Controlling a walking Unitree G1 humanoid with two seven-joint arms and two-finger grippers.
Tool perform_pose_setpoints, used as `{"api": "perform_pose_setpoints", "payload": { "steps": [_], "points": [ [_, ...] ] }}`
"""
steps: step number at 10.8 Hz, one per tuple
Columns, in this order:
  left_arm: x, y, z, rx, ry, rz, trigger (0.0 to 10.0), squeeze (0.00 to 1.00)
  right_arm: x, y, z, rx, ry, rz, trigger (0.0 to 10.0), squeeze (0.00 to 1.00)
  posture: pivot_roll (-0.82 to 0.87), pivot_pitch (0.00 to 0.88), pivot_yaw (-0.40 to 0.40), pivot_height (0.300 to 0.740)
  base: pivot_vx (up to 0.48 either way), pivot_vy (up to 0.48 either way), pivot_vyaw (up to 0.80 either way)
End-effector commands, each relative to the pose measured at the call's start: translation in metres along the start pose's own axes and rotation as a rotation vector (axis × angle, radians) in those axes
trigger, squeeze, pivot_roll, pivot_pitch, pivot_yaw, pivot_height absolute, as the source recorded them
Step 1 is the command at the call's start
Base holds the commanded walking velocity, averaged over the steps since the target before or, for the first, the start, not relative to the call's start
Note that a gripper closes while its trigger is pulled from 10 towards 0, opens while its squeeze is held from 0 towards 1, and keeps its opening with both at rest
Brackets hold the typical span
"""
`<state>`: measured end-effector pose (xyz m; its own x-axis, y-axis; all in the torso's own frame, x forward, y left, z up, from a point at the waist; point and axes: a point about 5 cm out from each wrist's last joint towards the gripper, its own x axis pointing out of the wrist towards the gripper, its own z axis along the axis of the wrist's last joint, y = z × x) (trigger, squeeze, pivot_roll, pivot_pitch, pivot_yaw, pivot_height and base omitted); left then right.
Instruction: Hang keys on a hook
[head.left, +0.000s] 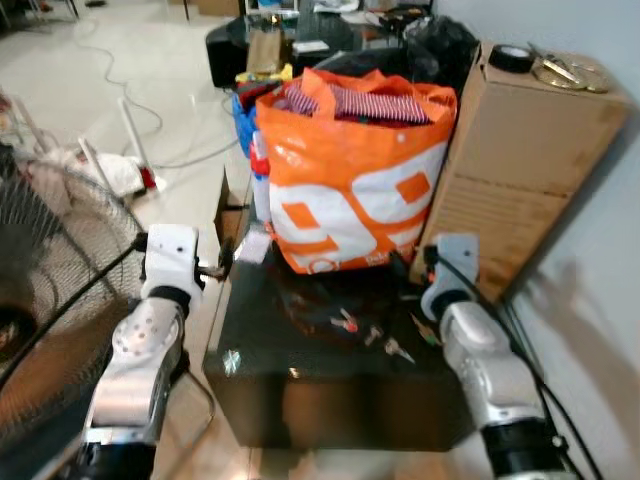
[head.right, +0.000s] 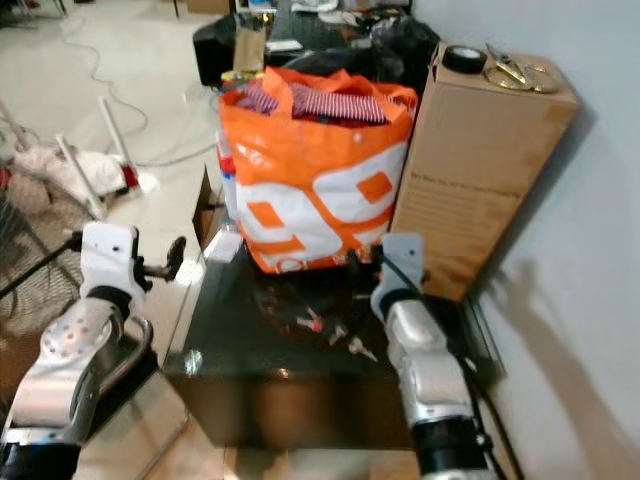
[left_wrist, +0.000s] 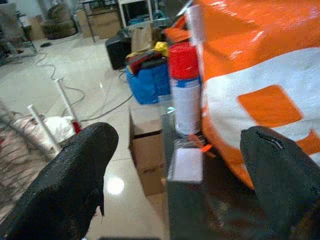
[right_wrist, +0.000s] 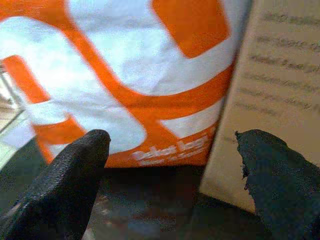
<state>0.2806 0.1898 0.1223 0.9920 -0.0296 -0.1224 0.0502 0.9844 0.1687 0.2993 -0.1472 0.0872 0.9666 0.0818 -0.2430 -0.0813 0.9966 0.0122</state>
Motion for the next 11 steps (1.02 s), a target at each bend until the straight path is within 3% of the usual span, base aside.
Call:
{"api": "perform_pose_setpoints", "payload": {
  "steps": [1,2,6,8,11],
  "points": [
    [0.001,-0.01,0.003,0.0,-0.008,-0.038,10.0,0.0,0.0,-0.013,0.0,-0.016,0.018,-0.037,10.0,0.67,-0.04,0.0,-0.001,0.74,0.345,0.0,0.0],
    [0.001,-0.012,0.002,0.002,0.0,-0.049,10.0,0.0,0.001,-0.014,0.001,-0.025,0.019,-0.031,10.0,0.0,-0.04,0.0,0.0,0.74,0.349,0.0,0.0],
    [-0.007,-0.031,-0.021,0.131,0.133,-0.409,10.0,0.0,0.012,-0.022,-0.022,0.015,0.201,-0.022,10.0,0.0,-0.04,0.0,-0.009,0.74,0.0,0.0,0.0],
    [-0.02,-0.038,-0.035,0.19,0.252,-0.66,10.0,0.0,0.016,-0.031,-0.05,0.008,0.413,-0.046,10.0,0.0,-0.04,0.0,-0.018,0.74,0.0,0.0,0.0],
    [-0.024,-0.043,-0.041,0.173,0.322,-0.771,10.0,0.0,0.011,-0.041,-0.079,0.06,0.593,-0.111,10.0,0.0,-0.05,0.0,-0.024,0.74,0.0,0.0,0.0]
  ]
}}
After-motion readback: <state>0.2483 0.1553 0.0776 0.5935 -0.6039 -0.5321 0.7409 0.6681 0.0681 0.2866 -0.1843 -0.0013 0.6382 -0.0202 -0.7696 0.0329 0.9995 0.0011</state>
